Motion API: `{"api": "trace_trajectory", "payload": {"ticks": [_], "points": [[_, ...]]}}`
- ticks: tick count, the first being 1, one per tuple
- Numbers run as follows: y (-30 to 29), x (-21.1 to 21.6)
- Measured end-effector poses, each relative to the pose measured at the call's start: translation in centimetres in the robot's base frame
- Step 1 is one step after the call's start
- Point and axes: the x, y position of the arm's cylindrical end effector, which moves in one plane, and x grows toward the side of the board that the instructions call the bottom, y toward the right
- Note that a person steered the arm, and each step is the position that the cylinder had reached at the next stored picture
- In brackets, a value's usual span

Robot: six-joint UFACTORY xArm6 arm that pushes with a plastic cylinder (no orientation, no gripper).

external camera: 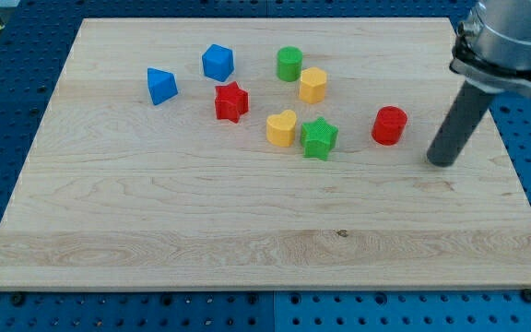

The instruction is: Move the red circle right beside the green star

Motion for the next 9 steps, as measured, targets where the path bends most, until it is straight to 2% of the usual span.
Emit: {"api": "trace_trajectory", "payload": {"ticks": [3, 5, 8, 9], "points": [[-2.2, -4.8], [-4.9, -5.2], [-6.6, -4.9], [-6.6, -0.8]]}}
